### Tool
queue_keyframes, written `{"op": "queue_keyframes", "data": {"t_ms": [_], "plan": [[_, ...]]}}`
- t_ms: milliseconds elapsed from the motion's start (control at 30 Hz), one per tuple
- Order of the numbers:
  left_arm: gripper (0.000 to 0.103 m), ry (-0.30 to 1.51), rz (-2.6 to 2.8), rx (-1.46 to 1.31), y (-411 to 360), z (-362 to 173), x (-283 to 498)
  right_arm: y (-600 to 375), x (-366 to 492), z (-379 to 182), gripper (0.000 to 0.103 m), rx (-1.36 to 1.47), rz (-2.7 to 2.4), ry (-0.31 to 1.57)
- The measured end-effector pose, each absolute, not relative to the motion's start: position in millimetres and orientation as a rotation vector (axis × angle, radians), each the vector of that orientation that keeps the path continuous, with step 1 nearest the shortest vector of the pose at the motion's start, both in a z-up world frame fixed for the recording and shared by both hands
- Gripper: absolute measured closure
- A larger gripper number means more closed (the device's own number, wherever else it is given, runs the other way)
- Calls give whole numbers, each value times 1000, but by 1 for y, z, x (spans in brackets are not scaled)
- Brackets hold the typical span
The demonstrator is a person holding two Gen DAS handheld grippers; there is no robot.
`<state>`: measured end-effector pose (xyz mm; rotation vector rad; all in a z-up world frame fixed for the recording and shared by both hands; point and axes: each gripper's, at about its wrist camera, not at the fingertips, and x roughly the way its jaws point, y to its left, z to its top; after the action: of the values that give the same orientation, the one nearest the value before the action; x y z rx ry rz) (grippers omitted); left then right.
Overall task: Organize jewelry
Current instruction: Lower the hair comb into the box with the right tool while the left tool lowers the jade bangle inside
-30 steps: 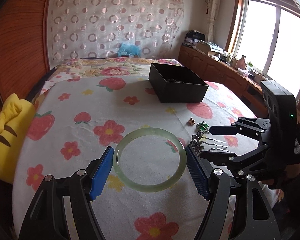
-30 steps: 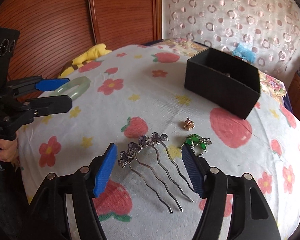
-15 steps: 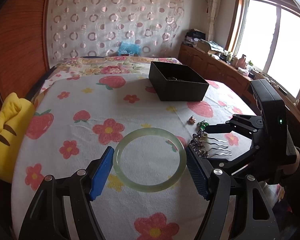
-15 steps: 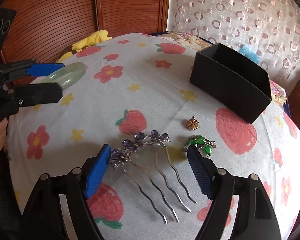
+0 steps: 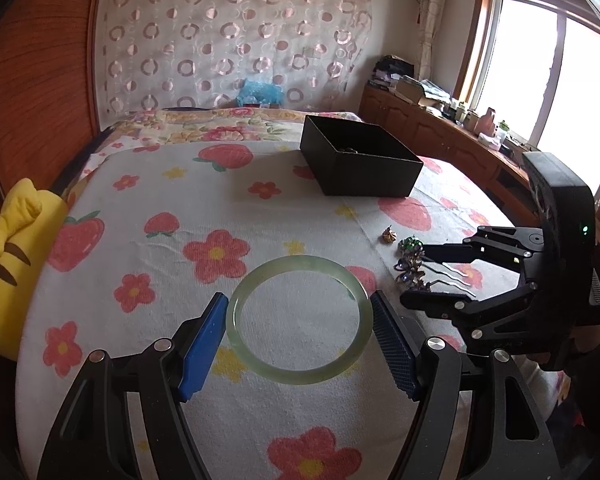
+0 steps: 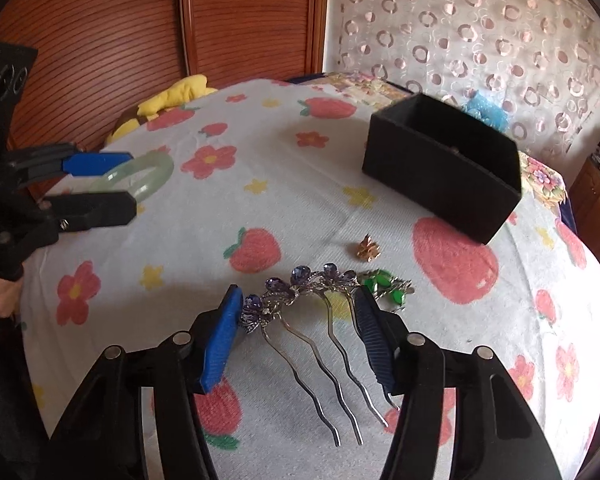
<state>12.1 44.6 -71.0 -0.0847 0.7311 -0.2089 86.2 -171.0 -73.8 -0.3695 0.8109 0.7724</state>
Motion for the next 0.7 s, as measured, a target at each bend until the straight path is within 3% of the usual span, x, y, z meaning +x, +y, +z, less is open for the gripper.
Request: {"op": "queue_keyframes", "data": {"t_ms": [333,700], "plan": [[34,699,-217,-66,39,-61,25,-180,101,-39,43,-339,743,731],[34,666,-209,-55,36,-42,64,-195,173,-17,43,-288,655,697]]}}
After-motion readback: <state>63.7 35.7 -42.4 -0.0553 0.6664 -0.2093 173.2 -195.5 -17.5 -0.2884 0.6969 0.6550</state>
